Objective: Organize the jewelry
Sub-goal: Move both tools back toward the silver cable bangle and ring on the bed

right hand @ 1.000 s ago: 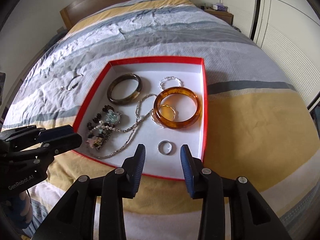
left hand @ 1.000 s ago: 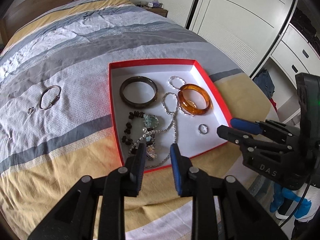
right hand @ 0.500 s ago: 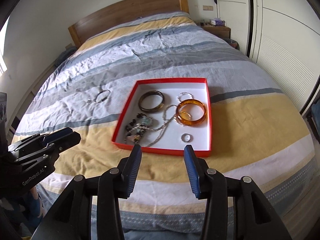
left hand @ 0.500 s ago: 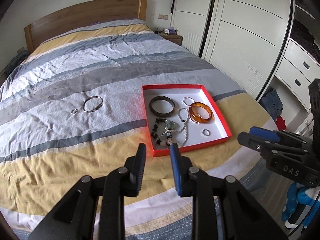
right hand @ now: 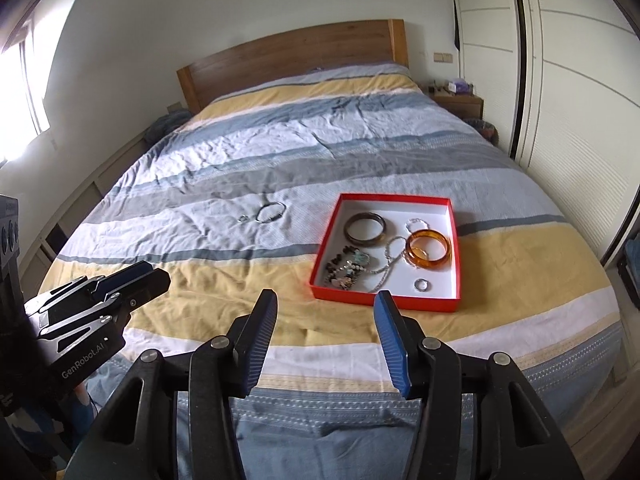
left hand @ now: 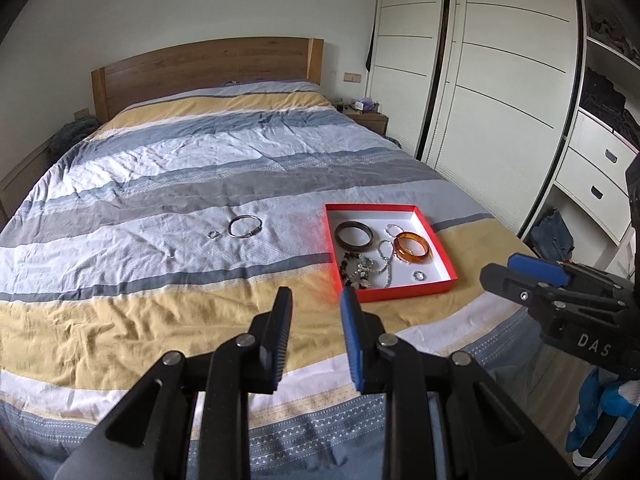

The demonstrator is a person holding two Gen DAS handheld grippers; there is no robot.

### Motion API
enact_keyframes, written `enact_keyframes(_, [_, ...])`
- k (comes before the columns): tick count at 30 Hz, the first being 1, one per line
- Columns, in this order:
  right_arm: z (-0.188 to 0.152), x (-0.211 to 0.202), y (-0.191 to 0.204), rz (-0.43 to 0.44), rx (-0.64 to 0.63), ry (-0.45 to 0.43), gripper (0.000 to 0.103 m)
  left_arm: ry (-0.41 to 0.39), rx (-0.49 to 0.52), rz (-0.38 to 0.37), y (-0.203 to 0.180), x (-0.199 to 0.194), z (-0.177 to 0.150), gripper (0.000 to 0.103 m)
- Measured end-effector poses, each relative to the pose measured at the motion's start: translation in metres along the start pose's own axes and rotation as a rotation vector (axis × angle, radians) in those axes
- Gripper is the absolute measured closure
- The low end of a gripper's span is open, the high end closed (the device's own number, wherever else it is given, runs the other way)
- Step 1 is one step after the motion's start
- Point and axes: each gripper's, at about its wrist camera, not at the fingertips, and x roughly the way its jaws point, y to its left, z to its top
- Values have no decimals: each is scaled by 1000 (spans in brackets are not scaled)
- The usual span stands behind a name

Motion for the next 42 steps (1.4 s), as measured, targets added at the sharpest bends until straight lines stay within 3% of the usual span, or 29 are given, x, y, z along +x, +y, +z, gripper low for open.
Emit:
enact_keyframes(13, [-8, -48, 50, 8, -22, -92, 52, -104, -90, 93, 50, -77, -15, 79])
enact_keyframes(17, [-13, -56, 60, 26, -32, -106, 50, -122, -113, 137, 60, -88, -22, 74])
enact_keyframes(34, [-18, -54, 58, 37, -17, -130, 50, -24, -120, 156, 71, -64, -39, 72])
enact_keyframes(42, [-10, -34, 61, 48, -40, -127, 50, -7, -170, 214, 99, -54, -45, 71])
